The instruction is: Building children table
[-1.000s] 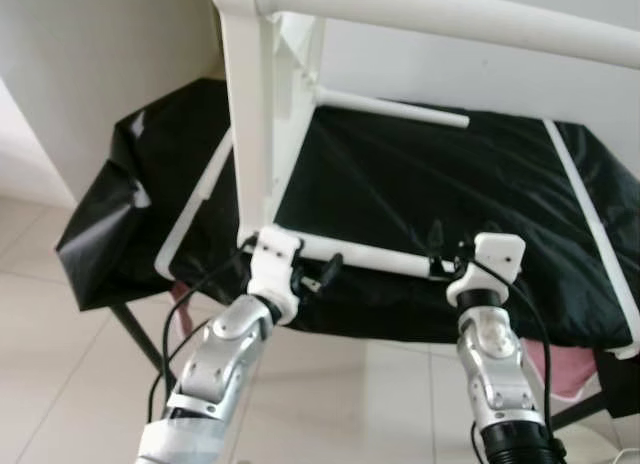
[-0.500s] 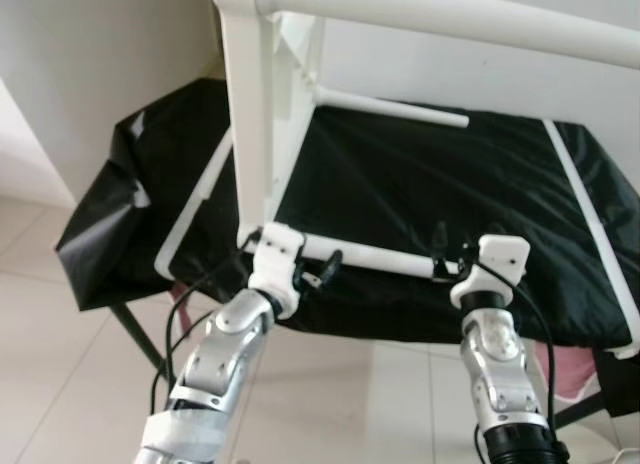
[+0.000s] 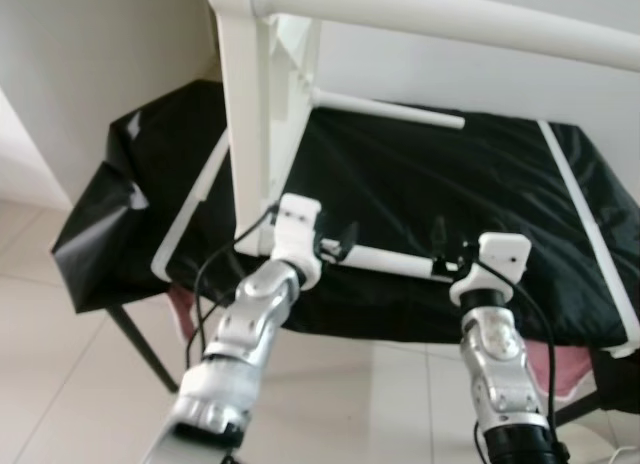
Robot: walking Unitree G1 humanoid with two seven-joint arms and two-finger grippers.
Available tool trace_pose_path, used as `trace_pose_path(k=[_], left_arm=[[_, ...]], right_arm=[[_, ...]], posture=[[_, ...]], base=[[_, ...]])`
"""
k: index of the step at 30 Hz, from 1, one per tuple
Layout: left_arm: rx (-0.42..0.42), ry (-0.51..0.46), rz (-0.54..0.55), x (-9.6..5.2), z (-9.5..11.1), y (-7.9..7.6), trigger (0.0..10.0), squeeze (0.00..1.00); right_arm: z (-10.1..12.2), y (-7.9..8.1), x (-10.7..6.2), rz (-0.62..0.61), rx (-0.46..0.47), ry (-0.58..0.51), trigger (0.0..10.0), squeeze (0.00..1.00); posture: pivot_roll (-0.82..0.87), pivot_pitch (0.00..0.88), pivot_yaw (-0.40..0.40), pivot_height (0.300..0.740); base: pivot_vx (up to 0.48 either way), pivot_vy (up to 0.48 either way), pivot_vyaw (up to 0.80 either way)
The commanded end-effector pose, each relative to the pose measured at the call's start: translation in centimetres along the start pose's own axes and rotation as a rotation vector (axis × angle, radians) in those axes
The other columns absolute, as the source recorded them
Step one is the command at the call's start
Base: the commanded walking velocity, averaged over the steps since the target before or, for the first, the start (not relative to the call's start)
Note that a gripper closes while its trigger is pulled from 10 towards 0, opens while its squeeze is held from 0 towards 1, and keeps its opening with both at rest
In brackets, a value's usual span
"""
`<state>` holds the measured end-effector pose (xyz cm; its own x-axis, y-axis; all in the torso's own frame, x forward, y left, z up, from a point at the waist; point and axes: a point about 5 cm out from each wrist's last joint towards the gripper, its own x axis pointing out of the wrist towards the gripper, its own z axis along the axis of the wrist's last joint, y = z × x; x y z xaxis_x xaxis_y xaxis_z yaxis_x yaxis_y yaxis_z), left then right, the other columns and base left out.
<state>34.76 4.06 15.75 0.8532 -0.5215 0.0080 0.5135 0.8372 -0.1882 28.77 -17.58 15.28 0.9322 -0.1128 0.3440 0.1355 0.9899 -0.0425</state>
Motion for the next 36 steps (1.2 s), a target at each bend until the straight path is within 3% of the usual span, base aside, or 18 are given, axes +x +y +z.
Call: trace_pose_path(k=[1, 15, 17, 18, 20, 21, 22, 23, 26, 27, 30, 35, 36], left_arm=[[-0.037, 0.016, 0.042, 0.4, -0.3, 0.3, 10.0, 0.00], [-0.052, 0.011, 0.103, 1.4, 0.1, 1.1, 10.0, 0.00], [-0.043, 0.028, 0.104, 1.4, -0.4, 1.3, 10.0, 0.00], [-0.043, 0.028, 0.104, 1.4, -0.4, 1.3, 10.0, 0.00], [-0.036, 0.040, 0.096, 1.3, -0.7, 1.4, 10.0, 0.00], [-0.036, 0.040, 0.096, 1.3, -0.7, 1.4, 10.0, 0.00], [-0.024, 0.048, 0.082, 1.2, -0.9, 1.4, 10.0, 0.00], [-0.024, 0.048, 0.082, 1.2, -0.9, 1.4, 10.0, 0.00], [0.008, 0.066, 0.049, 1.1, -1.3, 1.4, 10.0, 0.00], [0.008, 0.066, 0.049, 1.1, -1.3, 1.4, 10.0, 0.00], [0.010, 0.070, 0.039, 1.2, -1.4, 1.1, 10.0, 0.00], [0.009, 0.074, 0.032, 1.4, -1.5, 0.9, 10.0, 0.00], [0.012, 0.076, 0.019, 1.5, -1.5, 0.7, 10.0, 0.00]], right_arm=[[0.5, 0.0, 0.2, 0.007, -0.011, -0.020, 10.0, 0.00], [2.1, 0.4, 0.5, 0.042, -0.044, -0.089, 10.0, 0.00], [3.9, 0.9, 0.5, 0.098, -0.156, -0.190, 10.0, 0.00], [3.9, 0.9, 0.5, 0.098, -0.156, -0.190, 10.0, 0.00], [5.4, 1.4, 0.4, 0.141, -0.259, -0.281, 10.0, 0.00], [5.4, 1.4, 0.4, 0.141, -0.259, -0.281, 10.0, 0.00], [6.5, 1.8, 0.2, 0.174, -0.339, -0.349, 10.0, 0.00], [6.5, 1.8, 0.2, 0.174, -0.339, -0.349, 10.0, 0.00], [8.9, 3.0, 0.3, 0.224, -0.480, -0.511, 10.0, 0.00], [8.9, 3.0, 0.3, 0.224, -0.480, -0.511, 10.0, 0.00], [11.6, 3.4, 1.0, 0.176, -0.608, -0.686, 10.0, 0.00], [12.6, 3.4, 1.6, 0.138, -0.627, -0.742, 10.0, 0.00], [13.6, 3.2, 2.4, 0.082, -0.639, -0.782, 10.0, 0.00]], posture=[[-0.02, 0.000, -0.015, 0.740], [-0.02, 0.009, -0.016, 0.740], [-0.02, 0.014, -0.013, 0.740], [-0.02, 0.014, -0.013, 0.740], [-0.02, 0.017, -0.012, 0.740], [-0.02, 0.017, -0.012, 0.740], [-0.02, 0.018, -0.011, 0.740], [-0.02, 0.018, -0.011, 0.740], [-0.02, 0.023, -0.004, 0.740], [-0.02, 0.023, -0.004, 0.740], [-0.03, 0.028, 0.004, 0.740], [-0.03, 0.029, 0.008, 0.740], [-0.03, 0.030, 0.010, 0.740]], base=[[0.000, 0.000, 0.00], [0.000, 0.000, 0.00], [0.000, 0.000, 0.00], [0.000, 0.000, 0.00], [0.000, 0.000, 0.00], [0.000, 0.000, 0.00], [0.000, 0.000, 0.00], [0.000, 0.000, 0.00], [0.000, 0.000, 0.00], [0.000, 0.000, 0.00], [0.000, 0.000, 0.00], [0.000, 0.000, 0.00], [0.000, 0.000, 0.00]])
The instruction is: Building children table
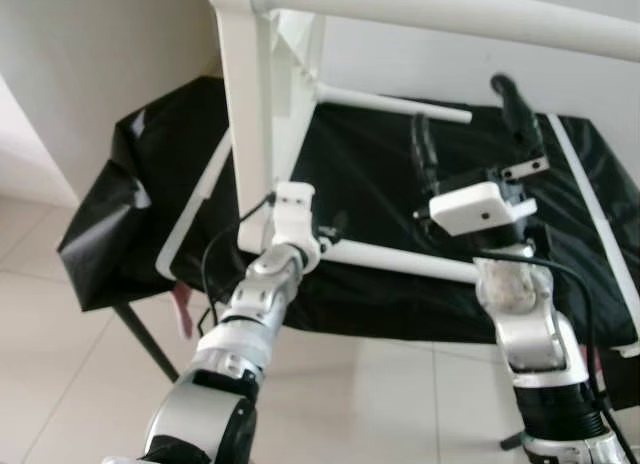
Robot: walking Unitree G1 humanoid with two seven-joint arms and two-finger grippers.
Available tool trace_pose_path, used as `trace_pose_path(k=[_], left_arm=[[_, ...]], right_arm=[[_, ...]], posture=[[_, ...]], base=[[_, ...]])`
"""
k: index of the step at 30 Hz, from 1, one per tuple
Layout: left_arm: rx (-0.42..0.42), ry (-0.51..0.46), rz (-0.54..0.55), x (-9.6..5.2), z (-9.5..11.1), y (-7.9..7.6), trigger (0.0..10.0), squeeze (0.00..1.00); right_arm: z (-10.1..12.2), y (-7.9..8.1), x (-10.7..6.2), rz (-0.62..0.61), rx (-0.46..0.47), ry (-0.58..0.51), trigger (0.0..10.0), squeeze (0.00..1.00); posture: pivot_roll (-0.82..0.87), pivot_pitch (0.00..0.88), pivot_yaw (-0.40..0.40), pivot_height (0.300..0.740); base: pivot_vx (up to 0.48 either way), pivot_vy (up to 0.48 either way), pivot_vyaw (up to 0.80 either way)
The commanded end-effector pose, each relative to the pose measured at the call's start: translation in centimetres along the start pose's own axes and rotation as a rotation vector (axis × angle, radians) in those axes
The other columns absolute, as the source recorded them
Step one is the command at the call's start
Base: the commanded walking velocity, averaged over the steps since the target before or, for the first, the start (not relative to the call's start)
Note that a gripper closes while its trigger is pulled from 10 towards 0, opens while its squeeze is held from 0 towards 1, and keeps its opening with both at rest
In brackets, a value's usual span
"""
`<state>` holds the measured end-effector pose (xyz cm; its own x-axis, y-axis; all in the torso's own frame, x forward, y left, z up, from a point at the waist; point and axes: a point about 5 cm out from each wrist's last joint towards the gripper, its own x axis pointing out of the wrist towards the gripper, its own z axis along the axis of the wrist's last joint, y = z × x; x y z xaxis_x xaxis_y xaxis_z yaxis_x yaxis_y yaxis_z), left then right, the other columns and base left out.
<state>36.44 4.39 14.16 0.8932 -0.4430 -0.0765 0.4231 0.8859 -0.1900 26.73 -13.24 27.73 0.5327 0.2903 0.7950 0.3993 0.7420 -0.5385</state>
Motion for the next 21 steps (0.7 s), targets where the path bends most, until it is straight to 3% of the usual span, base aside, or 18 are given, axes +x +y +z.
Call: trace_pose_path(k=[1, 10, 12, 16, 19, 21], left_arm=[[0.022, 0.008, -0.087, 0.3, -0.1, -0.9, 10.0, 0.00], [0.023, 0.005, -0.085, 0.3, 0.1, -0.8, 10.0, 0.00], [0.022, 0.005, -0.083, 0.4, 0.1, -0.8, 10.0, 0.00], [0.023, 0.005, -0.083, 0.4, 0.1, -0.8, 10.0, 0.00], [0.020, 0.005, -0.084, 0.5, 0.1, -0.8, 10.0, 0.00], [0.019, 0.005, -0.086, 0.5, 0.1, -0.9, 10.0, 0.00]], right_arm=[[0.0, -0.9, 1.3, -0.064, -0.048, -0.030, 10.0, 0.00], [0.1, -1.1, 2.6, -0.080, -0.090, -0.029, 10.0, 0.00], [0.0, -1.0, 3.0, -0.066, -0.161, -0.023, 10.0, 0.00], [0.1, -1.1, 3.1, -0.070, -0.172, -0.026, 10.0, 0.00], [-0.2, -1.0, 3.7, -0.078, -0.282, -0.035, 10.0, 0.00], [-0.3, -1.0, 3.9, -0.088, -0.298, -0.033, 10.0, 0.00]], posture=[[-0.03, 0.030, 0.010, 0.740], [-0.03, 0.038, 0.010, 0.740], [-0.04, 0.040, 0.010, 0.740], [-0.04, 0.040, 0.010, 0.740], [-0.05, 0.037, 0.012, 0.740], [-0.05, 0.035, 0.013, 0.740]], base=[[0.000, 0.000, 0.00], [0.000, 0.000, 0.00], [0.000, 0.000, 0.00], [0.000, 0.000, 0.00], [0.000, 0.000, 0.00], [0.000, 0.000, 0.00]])
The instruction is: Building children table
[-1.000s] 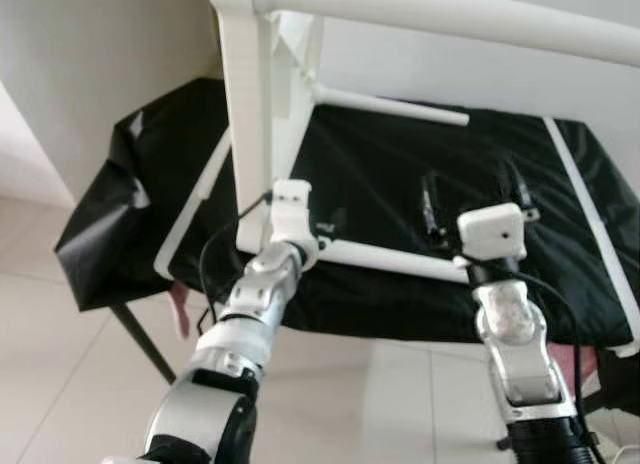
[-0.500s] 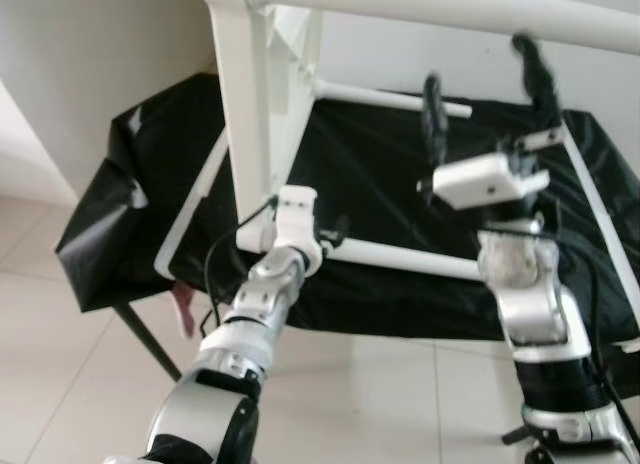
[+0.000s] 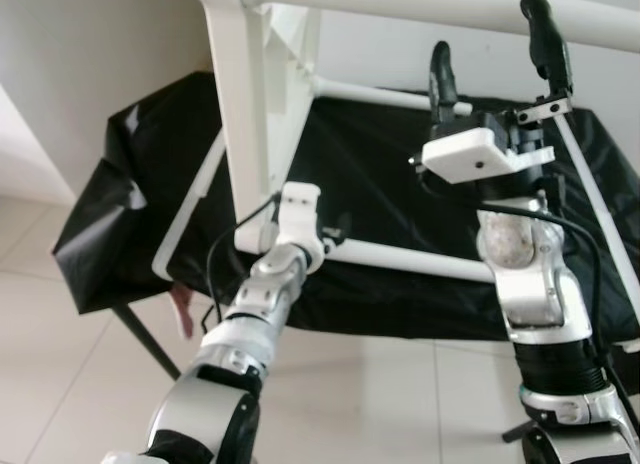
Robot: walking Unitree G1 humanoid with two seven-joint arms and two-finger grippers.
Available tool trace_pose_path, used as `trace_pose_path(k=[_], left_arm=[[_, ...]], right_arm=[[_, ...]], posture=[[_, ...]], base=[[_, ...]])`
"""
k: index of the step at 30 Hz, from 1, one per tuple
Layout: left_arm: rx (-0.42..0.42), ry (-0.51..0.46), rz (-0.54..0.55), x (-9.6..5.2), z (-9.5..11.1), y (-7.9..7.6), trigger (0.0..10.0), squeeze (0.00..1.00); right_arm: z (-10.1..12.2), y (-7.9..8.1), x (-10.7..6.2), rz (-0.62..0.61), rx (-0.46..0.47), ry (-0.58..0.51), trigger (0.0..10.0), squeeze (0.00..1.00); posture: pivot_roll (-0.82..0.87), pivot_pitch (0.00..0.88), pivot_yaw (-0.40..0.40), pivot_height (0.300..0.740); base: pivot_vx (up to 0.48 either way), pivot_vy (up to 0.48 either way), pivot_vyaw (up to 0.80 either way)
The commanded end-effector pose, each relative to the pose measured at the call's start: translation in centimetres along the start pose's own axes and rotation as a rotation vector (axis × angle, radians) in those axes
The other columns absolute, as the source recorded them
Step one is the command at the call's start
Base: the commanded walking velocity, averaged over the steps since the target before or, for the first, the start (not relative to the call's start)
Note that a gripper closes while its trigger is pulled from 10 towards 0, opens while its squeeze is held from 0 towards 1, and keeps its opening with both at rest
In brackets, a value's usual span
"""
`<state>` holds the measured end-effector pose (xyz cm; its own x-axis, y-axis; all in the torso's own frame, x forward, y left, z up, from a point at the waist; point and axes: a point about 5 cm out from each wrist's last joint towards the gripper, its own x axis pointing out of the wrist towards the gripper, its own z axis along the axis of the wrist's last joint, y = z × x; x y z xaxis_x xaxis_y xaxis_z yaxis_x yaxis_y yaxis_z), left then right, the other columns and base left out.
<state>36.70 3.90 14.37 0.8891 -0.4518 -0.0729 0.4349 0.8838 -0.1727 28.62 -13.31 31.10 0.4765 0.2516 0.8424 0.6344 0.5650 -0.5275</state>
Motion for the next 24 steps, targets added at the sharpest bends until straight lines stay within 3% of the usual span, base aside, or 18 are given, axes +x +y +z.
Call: trace_pose_path(k=[1, 12, 14, 18, 21, 24], left_arm=[[0.000, 0.006, -0.077, 0.1, -0.1, -0.5, 10.0, 0.00], [0.001, 0.017, -0.085, 0.8, 0.2, -0.9, 10.0, 0.00], [-0.025, 0.027, -0.075, 1.2, 0.3, -1.0, 10.0, 0.00], [-0.053, 0.033, -0.056, 1.3, 0.4, -1.0, 10.0, 0.00], [-0.243, 0.041, 0.056, 1.8, 0.7, -0.2, 10.0, 0.00], [-0.308, 0.041, 0.092, 1.8, 0.6, 0.1, 10.0, 0.00]], right_arm=[[0.1, 0.1, 0.3, -0.015, -0.018, -0.009, 10.0, 0.00], [-0.6, 0.8, 3.3, -0.018, -0.113, 0.024, 10.0, 0.00], [-0.6, 0.9, 4.2, -0.014, -0.126, 0.023, 10.0, 0.00], [-0.6, 1.0, 4.5, -0.003, -0.138, 0.025, 10.0, 0.00], [-0.7, 1.5, 5.4, 0.041, -0.153, 0.028, 10.0, 0.00], [-0.6, 1.6, 5.6, 0.057, -0.144, 0.033, 9.2, 0.00]], posture=[[-0.05, 0.035, 0.013, 0.740], [-0.06, 0.018, 0.019, 0.740], [-0.06, 0.018, 0.020, 0.740], [-0.07, 0.017, 0.020, 0.740], [-0.08, 0.023, 0.023, 0.740], [-0.08, 0.027, 0.023, 0.740]], base=[[0.000, 0.000, 0.00], [0.000, 0.000, 0.00], [0.000, 0.000, 0.00], [0.000, 0.000, 0.00], [0.000, 0.000, 0.00], [0.000, 0.000, 0.00]])
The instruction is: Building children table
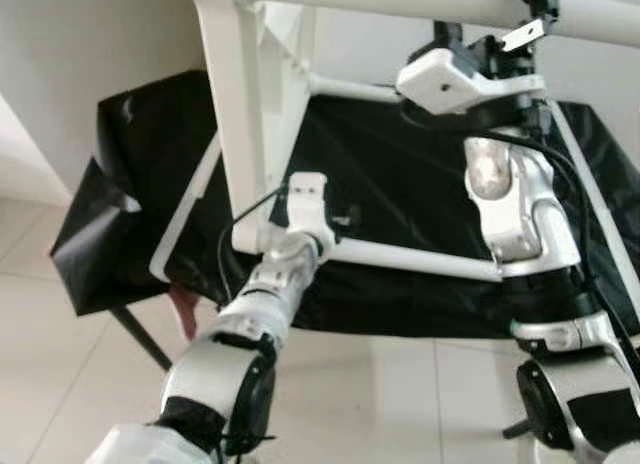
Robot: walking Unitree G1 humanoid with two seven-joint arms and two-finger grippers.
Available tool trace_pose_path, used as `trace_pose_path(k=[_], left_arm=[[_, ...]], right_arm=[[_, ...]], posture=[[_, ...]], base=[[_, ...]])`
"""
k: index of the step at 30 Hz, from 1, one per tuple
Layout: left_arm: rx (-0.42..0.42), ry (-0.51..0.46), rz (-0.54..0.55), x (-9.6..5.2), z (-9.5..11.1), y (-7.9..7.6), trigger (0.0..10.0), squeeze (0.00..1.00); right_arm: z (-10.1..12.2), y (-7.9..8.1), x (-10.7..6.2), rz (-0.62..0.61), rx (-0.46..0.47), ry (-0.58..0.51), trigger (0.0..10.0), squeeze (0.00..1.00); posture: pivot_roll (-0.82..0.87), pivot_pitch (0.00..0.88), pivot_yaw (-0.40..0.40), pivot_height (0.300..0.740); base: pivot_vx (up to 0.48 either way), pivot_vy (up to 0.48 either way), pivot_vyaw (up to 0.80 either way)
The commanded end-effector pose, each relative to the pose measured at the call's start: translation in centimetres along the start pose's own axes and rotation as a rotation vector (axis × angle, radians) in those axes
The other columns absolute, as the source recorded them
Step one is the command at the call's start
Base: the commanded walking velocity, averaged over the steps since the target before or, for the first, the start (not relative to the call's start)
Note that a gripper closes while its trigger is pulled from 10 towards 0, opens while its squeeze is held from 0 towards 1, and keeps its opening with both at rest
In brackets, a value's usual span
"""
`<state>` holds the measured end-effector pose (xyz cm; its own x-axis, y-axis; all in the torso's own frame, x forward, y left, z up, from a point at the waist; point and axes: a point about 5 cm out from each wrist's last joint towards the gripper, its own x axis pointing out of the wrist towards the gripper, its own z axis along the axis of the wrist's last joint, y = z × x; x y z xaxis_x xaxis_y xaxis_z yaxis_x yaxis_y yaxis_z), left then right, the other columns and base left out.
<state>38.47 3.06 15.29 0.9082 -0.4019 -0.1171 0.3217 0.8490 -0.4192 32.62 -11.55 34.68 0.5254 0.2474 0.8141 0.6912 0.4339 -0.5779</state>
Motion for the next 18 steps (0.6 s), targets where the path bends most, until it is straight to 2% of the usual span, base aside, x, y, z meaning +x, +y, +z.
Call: trace_pose_path(k=[1, 2, 3, 4, 5, 7, 8, 10, 11, 14, 18], left_arm=[[-0.154, 0.016, 0.102, -0.1, -0.7, 1.1, 10.0, 0.00], [-0.154, 0.016, 0.102, -0.1, -0.7, 1.1, 10.0, 0.00], [-0.175, 0.018, 0.117, -0.2, -0.8, 1.3, 10.0, 0.00], [-0.223, 0.018, 0.145, -0.3, -1.1, 1.8, 10.0, 0.00], [-0.223, 0.018, 0.145, -0.3, -1.1, 1.8, 10.0, 0.00], [-0.327, 0.025, 0.214, -0.9, -2.1, 3.1, 10.0, 0.00], [-0.327, 0.025, 0.214, -0.9, -2.1, 3.1, 10.0, 0.00], [-0.386, 0.044, 0.269, -1.4, -3.3, 4.1, 10.0, 0.00], [-0.386, 0.044, 0.269, -1.4, -3.3, 4.1, 10.0, 0.00], [-0.419, 0.070, 0.347, -2.3, -4.8, 5.5, 10.0, 0.00], [-0.418, 0.055, 0.382, -2.5, -4.6, 6.3, 10.0, 0.00]], right_arm=[[0.1, -0.1, 0.4, 0.021, 0.003, 0.002, 3.5, 0.00], [0.1, -0.1, 0.4, 0.021, 0.003, 0.002, 3.5, 0.00], [0.1, -0.1, 0.4, 0.021, 0.002, 0.002, 0.0, 0.00], [0.2, -0.3, 0.5, 0.022, 0.012, 0.008, 0.0, 0.00], [0.2, -0.3, 0.5, 0.022, 0.012, 0.008, 0.0, 0.00], [0.2, -0.7, 0.6, 0.022, 0.039, 0.027, 0.0, 0.00], [0.2, -0.7, 0.6, 0.022, 0.039, 0.027, 0.0, 0.00], [0.3, -1.2, 0.8, 0.012, 0.059, 0.041, 0.0, 0.00], [0.3, -1.2, 0.8, 0.012, 0.059, 0.041, 0.0, 0.00], [0.5, -2.9, 1.4, -0.040, 0.089, 0.059, 0.0, 0.00], [0.5, -3.9, 1.8, -0.062, 0.096, 0.066, 0.0, 0.00]], posture=[[-0.09, 0.027, 0.023, 0.740], [-0.09, 0.027, 0.023, 0.740], [-0.09, 0.027, 0.023, 0.740], [-0.10, 0.032, 0.030, 0.740], [-0.10, 0.032, 0.030, 0.740], [-0.11, 0.034, 0.034, 0.740], [-0.11, 0.034, 0.034, 0.740], [-0.13, 0.038, 0.041, 0.740], [-0.13, 0.038, 0.041, 0.740], [-0.14, 0.047, 0.049, 0.740], [-0.15, 0.051, 0.054, 0.740]], base=[[0.000, 0.000, 0.00], [0.000, 0.000, 0.00], [0.000, 0.000, 0.00], [0.000, 0.000, 0.00], [0.000, 0.000, 0.00], [0.000, 0.000, 0.00], [0.000, 0.000, 0.00], [0.000, 0.000, 0.00], [0.000, 0.000, 0.00], [0.000, 0.000, 0.00], [0.000, 0.000, 0.00]])
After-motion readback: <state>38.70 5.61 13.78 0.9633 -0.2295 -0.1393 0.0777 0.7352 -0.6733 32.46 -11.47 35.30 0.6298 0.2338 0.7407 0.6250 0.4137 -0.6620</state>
